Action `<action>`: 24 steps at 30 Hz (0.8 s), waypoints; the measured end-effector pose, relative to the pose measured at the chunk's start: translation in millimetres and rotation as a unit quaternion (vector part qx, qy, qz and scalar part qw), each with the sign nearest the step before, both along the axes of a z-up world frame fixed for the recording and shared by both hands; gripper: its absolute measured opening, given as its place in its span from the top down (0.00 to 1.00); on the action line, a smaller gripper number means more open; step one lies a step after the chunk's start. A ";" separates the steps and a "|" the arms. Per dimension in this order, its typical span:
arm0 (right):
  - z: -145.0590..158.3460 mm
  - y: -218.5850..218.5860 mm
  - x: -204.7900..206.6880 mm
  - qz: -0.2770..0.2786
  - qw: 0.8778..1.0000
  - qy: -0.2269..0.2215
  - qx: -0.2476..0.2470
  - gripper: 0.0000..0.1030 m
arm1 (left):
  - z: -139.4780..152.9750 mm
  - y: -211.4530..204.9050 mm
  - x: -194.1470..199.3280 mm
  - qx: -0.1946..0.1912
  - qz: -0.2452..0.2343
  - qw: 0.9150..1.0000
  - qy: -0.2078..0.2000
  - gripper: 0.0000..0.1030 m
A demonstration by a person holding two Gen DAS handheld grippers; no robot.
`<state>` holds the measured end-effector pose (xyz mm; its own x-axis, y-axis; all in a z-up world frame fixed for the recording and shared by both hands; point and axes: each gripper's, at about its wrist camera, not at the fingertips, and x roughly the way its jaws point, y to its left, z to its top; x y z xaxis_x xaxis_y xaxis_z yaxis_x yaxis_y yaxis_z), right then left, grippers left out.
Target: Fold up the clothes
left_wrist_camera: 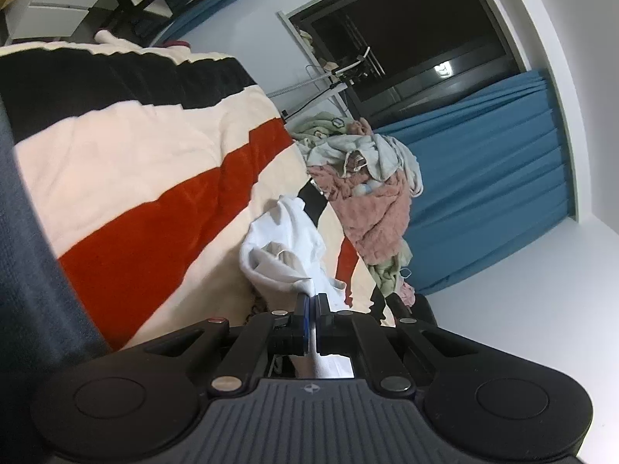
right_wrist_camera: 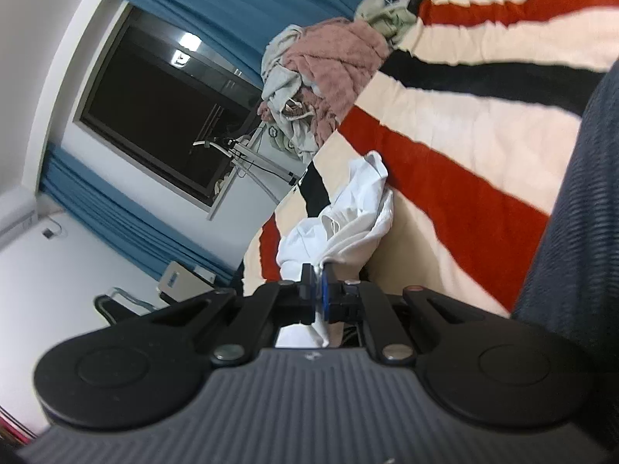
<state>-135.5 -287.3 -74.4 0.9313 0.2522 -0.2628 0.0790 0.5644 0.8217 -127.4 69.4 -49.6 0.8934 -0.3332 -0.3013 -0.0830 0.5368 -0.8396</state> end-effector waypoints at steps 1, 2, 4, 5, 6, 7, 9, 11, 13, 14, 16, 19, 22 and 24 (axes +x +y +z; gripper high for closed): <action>2.2 0.2 0.8 -0.003 1.000 0.000 -0.003 0.94 | 3.2 0.5 6.9 -0.001 -0.003 1.000 0.000 0.98; 4.7 -0.9 7.7 -0.007 1.000 0.001 0.001 0.94 | 10.0 1.8 23.4 -0.004 -0.006 1.000 0.009 0.98; 11.8 -6.3 30.8 -0.013 1.000 0.008 0.022 0.94 | 24.0 4.0 57.0 -0.009 -0.012 1.000 0.025 0.98; 16.5 -9.6 44.9 -0.019 0.999 0.008 0.032 0.94 | 35.9 2.1 79.8 0.002 -0.017 1.000 0.024 0.98; 23.1 -12.7 63.1 -0.027 0.999 0.010 0.039 0.94 | 47.8 0.2 102.5 0.012 -0.022 0.999 0.024 0.98; 28.6 -14.3 80.5 -0.033 0.998 0.014 0.047 0.94 | 59.6 -1.7 125.4 0.023 -0.026 0.999 0.024 0.98; 39.7 -17.5 123.9 -0.047 0.997 0.021 0.063 0.94 | 77.6 -5.7 168.3 0.040 -0.009 0.999 0.024 0.98; 46.4 -14.4 168.1 -0.064 0.996 0.028 0.047 0.94 | 93.7 -12.4 206.4 0.070 0.020 0.997 0.004 1.00; 43.0 -13.3 212.0 -0.078 0.995 0.047 0.036 0.94 | 99.4 -20.7 238.3 0.111 0.044 0.993 -0.017 1.00; 38.0 -14.0 232.7 -0.082 0.994 0.057 0.034 0.93 | 93.5 -21.5 254.3 0.108 0.038 0.993 -0.007 1.00; 21.4 -16.1 264.9 -0.078 0.994 0.065 0.038 0.93 | 76.1 -22.0 281.1 0.108 0.017 0.994 0.012 1.00; -8.0 -18.0 302.8 -0.061 0.995 0.085 -0.002 0.93 | 40.6 -15.7 300.8 0.128 -0.010 0.992 0.019 1.00; -41.2 -29.3 318.7 -0.049 0.992 0.112 0.012 0.93 | 2.5 0.2 311.4 0.135 -0.029 0.989 0.044 0.95; -56.1 -36.9 325.8 -0.037 0.990 0.136 0.027 0.92 | -13.3 8.4 318.9 0.148 -0.047 0.986 0.059 0.91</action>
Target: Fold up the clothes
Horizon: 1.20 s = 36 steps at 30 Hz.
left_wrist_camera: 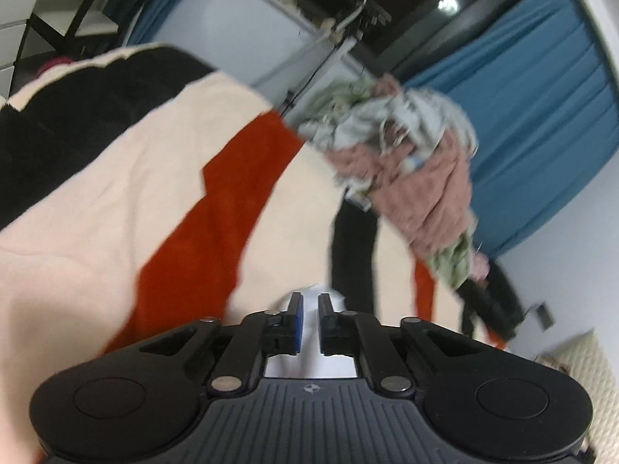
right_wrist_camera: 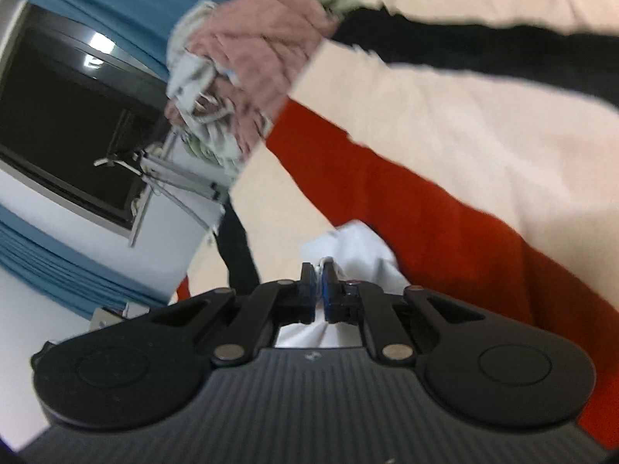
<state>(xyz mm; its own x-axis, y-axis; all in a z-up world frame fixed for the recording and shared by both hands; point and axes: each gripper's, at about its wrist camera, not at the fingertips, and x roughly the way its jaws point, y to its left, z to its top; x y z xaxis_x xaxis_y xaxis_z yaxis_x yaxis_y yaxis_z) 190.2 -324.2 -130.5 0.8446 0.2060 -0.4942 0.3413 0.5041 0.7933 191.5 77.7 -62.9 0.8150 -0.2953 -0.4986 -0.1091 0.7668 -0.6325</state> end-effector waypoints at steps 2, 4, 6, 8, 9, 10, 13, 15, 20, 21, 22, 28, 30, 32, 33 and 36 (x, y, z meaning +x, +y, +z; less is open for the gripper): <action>-5.7 -5.7 6.1 0.019 1.000 0.014 0.011 0.91 | -7.9 2.2 10.9 0.006 -0.023 1.000 0.007 0.77; -5.3 -10.1 8.0 0.042 0.999 0.001 0.015 0.87 | -12.5 -0.1 20.2 -0.002 -0.049 0.999 0.005 0.66; -2.1 -12.2 8.0 0.065 0.998 -0.022 0.009 0.77 | -16.5 -6.8 26.4 -0.004 -0.080 0.997 -0.006 0.65; 1.8 -12.2 9.2 0.084 0.996 -0.035 0.002 0.74 | -19.2 -15.3 27.7 0.013 -0.101 0.995 -0.013 0.63; 3.8 -12.2 9.9 0.093 0.995 -0.041 -0.001 0.73 | -19.3 -20.6 27.7 0.019 -0.106 0.994 -0.015 0.62; 5.9 -12.2 10.0 0.101 0.994 -0.048 -0.003 0.66 | -20.5 -22.6 27.0 0.024 -0.108 0.994 -0.015 0.61; 13.4 -12.6 5.0 0.115 0.990 -0.078 0.001 0.28 | -23.4 -26.8 23.9 0.033 -0.113 0.993 -0.015 0.61; 16.1 -15.2 1.5 0.121 0.989 -0.083 0.016 0.19 | -24.1 -25.8 19.6 0.031 -0.109 0.993 -0.015 0.61; 28.7 -19.3 -11.9 0.114 0.990 -0.086 -0.010 0.19 | -17.5 -32.0 14.4 0.028 -0.113 0.992 -0.039 0.59; 31.1 -18.9 -16.4 0.115 0.989 -0.086 -0.024 0.20 | -16.8 -34.1 13.4 0.026 -0.114 0.992 -0.046 0.59; 33.0 -17.2 -23.0 0.116 0.988 -0.086 -0.045 0.24 | -16.2 -37.6 14.2 0.029 -0.117 0.992 -0.048 0.59; 21.0 -3.3 -33.0 0.136 0.983 -0.026 -0.123 0.53 | -22.6 -51.8 6.1 0.080 -0.132 0.987 -0.037 0.60; 17.2 1.6 -30.3 0.144 0.981 -0.017 -0.129 0.53 | -26.5 -53.2 5.2 0.085 -0.128 0.988 -0.034 0.63; 13.6 7.8 -29.2 0.150 0.979 -0.010 -0.136 0.72 | -27.4 -54.5 5.2 0.088 -0.122 0.988 -0.030 0.80; 14.4 11.9 -30.2 0.153 0.977 -0.012 -0.147 0.82 | -24.6 -55.4 3.1 0.095 -0.117 0.988 -0.035 0.88; 29.9 27.1 -38.8 0.153 0.966 -0.046 -0.203 0.94 | -12.4 -56.4 -4.2 0.112 -0.107 0.986 -0.062 0.96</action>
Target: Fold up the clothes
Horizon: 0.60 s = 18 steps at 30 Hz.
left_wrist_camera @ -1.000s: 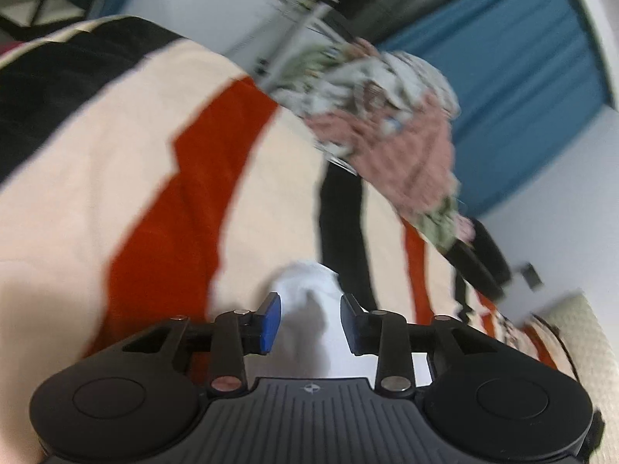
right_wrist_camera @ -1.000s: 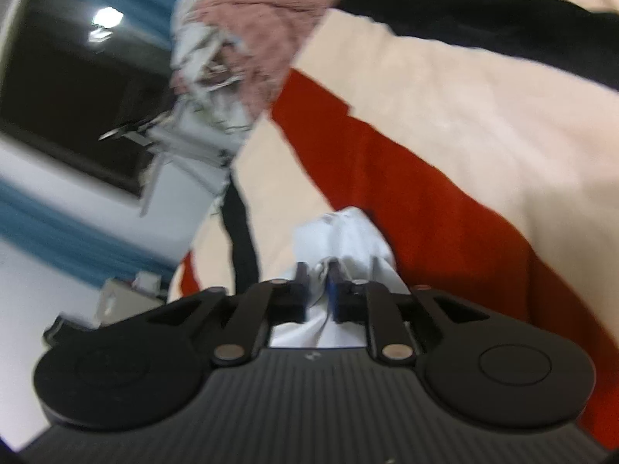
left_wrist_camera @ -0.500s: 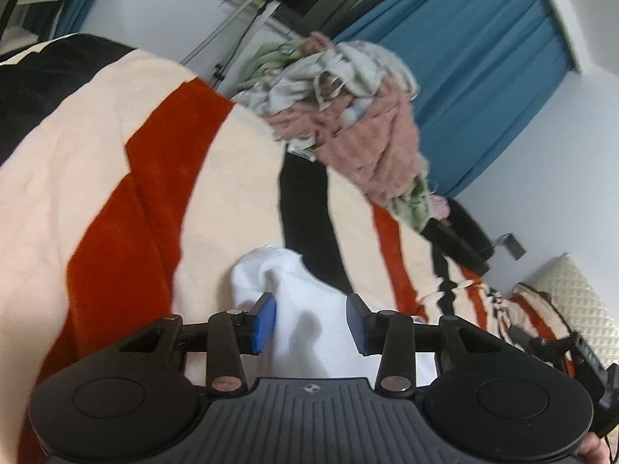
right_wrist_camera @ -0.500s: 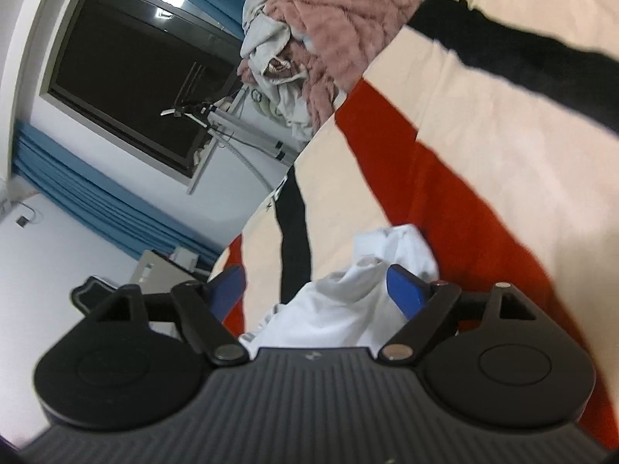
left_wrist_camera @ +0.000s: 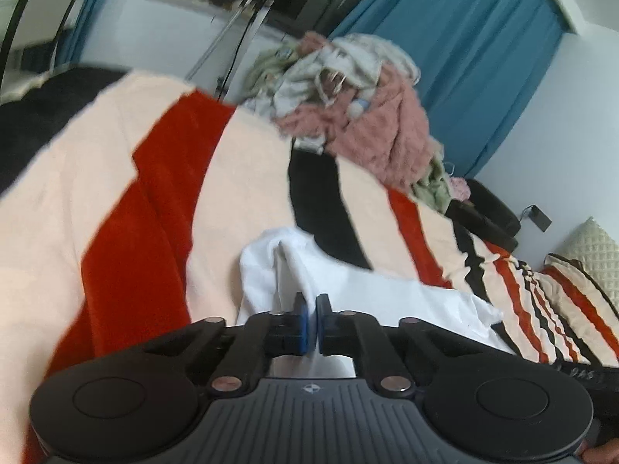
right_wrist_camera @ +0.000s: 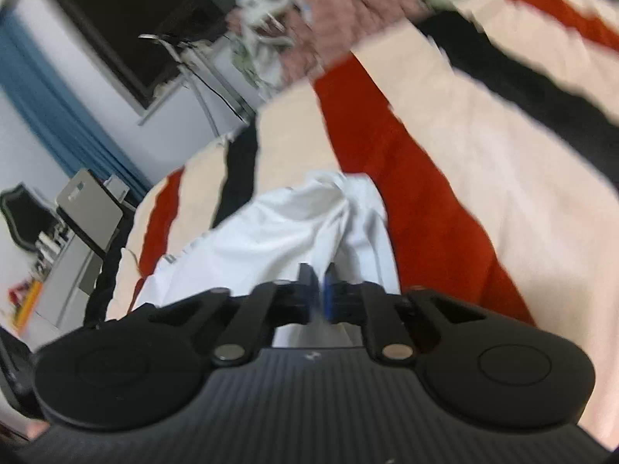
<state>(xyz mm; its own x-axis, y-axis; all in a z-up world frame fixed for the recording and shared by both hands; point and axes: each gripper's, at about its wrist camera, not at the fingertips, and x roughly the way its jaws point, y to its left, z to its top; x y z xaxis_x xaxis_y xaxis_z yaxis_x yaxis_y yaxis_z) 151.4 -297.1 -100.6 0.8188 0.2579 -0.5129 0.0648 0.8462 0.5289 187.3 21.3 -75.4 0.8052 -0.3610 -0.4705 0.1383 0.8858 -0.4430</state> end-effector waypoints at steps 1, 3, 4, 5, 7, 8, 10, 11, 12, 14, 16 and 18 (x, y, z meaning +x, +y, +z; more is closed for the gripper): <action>7.7 4.8 -4.0 0.002 1.000 -0.020 -0.018 0.94 | 7.0 1.8 -2.9 -0.004 0.003 1.000 -0.016 0.97; 24.2 12.5 -10.5 0.003 0.997 -0.061 -0.043 0.96 | 20.2 5.2 -7.3 -0.013 0.006 0.999 -0.043 0.97; 31.7 14.4 -12.7 0.001 0.996 -0.078 -0.048 0.96 | 26.3 5.4 -6.4 -0.016 0.007 0.998 -0.057 0.97; 38.7 16.1 -14.6 -0.002 0.994 -0.094 -0.053 0.96 | 32.3 5.6 -5.5 -0.019 0.007 0.997 -0.071 0.97; 47.9 17.2 -15.2 -0.010 0.990 -0.126 -0.066 0.96 | 44.4 6.0 -3.6 -0.025 0.008 0.995 -0.099 0.97; 49.9 16.7 -12.3 -0.015 0.988 -0.134 -0.075 0.96 | 50.0 5.9 -2.0 -0.028 0.009 0.993 -0.112 0.97; 48.4 13.3 -1.5 -0.025 0.987 -0.137 -0.081 0.96 | 44.9 -2.0 15.2 -0.016 0.009 0.995 -0.098 0.97; 41.2 10.2 7.1 -0.030 0.989 -0.125 -0.076 0.96 | 39.0 -6.1 23.6 -0.006 0.009 0.996 -0.087 0.96; 34.0 7.0 15.6 -0.036 0.990 -0.114 -0.072 0.96 | 33.1 -10.2 32.1 0.003 0.009 0.997 -0.076 0.96; 18.8 1.1 32.3 -0.047 0.993 -0.088 -0.062 0.96 | 19.0 -13.3 43.4 0.019 0.009 0.999 -0.047 0.96; -2.2 -1.8 45.6 -0.058 0.996 -0.039 -0.048 0.93 | 3.0 -12.0 50.0 0.032 0.009 0.999 -0.011 0.92; -15.6 -7.4 52.0 -0.069 0.997 -0.006 -0.018 0.92 | -1.6 -9.7 51.6 0.040 0.007 0.999 0.006 0.84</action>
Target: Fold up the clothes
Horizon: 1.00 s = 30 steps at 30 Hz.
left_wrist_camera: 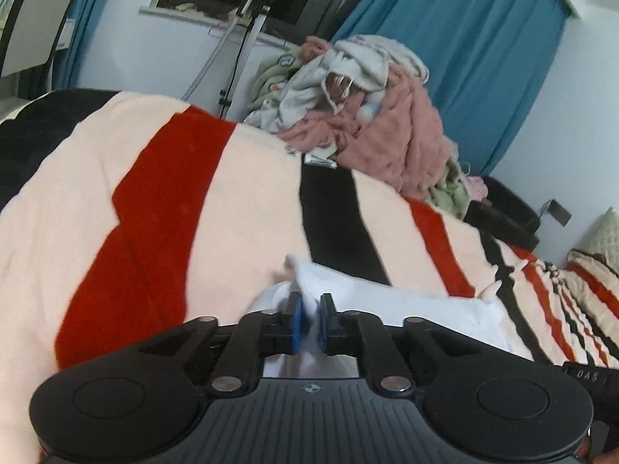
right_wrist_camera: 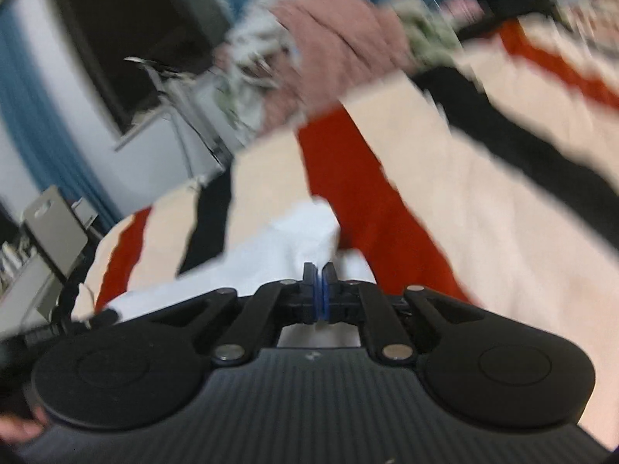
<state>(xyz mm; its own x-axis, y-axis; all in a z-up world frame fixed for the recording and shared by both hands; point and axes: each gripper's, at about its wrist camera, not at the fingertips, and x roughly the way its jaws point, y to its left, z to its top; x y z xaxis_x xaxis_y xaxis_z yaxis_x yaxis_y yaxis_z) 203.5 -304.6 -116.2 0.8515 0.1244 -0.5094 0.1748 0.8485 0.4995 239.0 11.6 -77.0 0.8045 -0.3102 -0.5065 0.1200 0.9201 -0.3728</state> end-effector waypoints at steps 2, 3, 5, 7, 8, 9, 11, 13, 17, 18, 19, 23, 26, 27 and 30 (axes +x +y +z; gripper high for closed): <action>1.3 -2.6 0.0 -0.009 1.000 0.006 0.013 0.80 | 9.8 1.6 -6.0 0.013 -0.010 1.000 -0.003 0.66; 7.5 0.2 -3.2 -0.010 1.000 -0.002 -0.001 0.70 | 15.5 2.4 -11.9 0.018 -0.015 1.000 -0.014 0.59; 20.9 6.5 -12.3 -0.006 0.999 -0.031 -0.025 0.26 | 28.3 3.1 -25.9 0.023 -0.024 0.999 -0.039 0.41; 28.9 15.7 -17.6 0.018 0.997 -0.053 -0.044 0.24 | 36.1 -3.9 -35.4 0.035 -0.034 0.998 -0.045 0.41; 32.9 20.3 -20.2 0.030 0.996 -0.064 -0.054 0.24 | 39.2 -11.0 -39.9 0.041 -0.040 0.997 -0.049 0.41; 36.0 25.1 -22.7 0.043 0.994 -0.073 -0.064 0.27 | 39.1 -15.8 -43.8 0.045 -0.044 0.997 -0.054 0.41; 33.7 34.2 -25.6 0.072 0.991 -0.074 -0.083 0.65 | 34.1 -24.8 -51.1 0.064 -0.049 0.996 -0.050 0.41; 25.0 40.2 -25.0 0.086 0.989 -0.048 -0.106 0.81 | 22.4 -32.4 -57.1 0.084 -0.054 0.994 -0.036 0.41; -3.5 42.2 -12.0 0.103 0.989 0.004 -0.108 0.84 | -4.7 -41.6 -58.1 0.120 -0.055 0.991 -0.006 0.41; -9.8 43.2 -9.4 0.107 0.988 0.011 -0.110 0.84 | -7.7 -42.9 -57.9 0.126 -0.054 0.991 -0.002 0.41; -13.0 45.6 -10.1 0.109 0.987 0.012 -0.115 0.84 | -8.3 -44.3 -59.8 0.130 -0.050 0.990 0.003 0.41; -3.4 55.1 -28.1 0.108 0.983 -0.001 -0.149 0.79 | 3.9 -41.9 -70.6 0.127 -0.042 0.991 0.007 0.41; 13.2 55.9 -48.9 0.106 0.984 -0.012 -0.146 0.78 | 17.2 -40.6 -88.9 0.123 -0.042 0.992 -0.002 0.40; 19.0 57.3 -56.7 0.106 0.983 -0.019 -0.150 0.78 | 20.4 -40.8 -95.2 0.125 -0.042 0.991 -0.006 0.40; 28.5 62.3 -75.7 0.107 0.981 -0.030 -0.161 0.78 | 24.8 -42.4 -110.5 0.132 -0.041 0.990 -0.010 0.38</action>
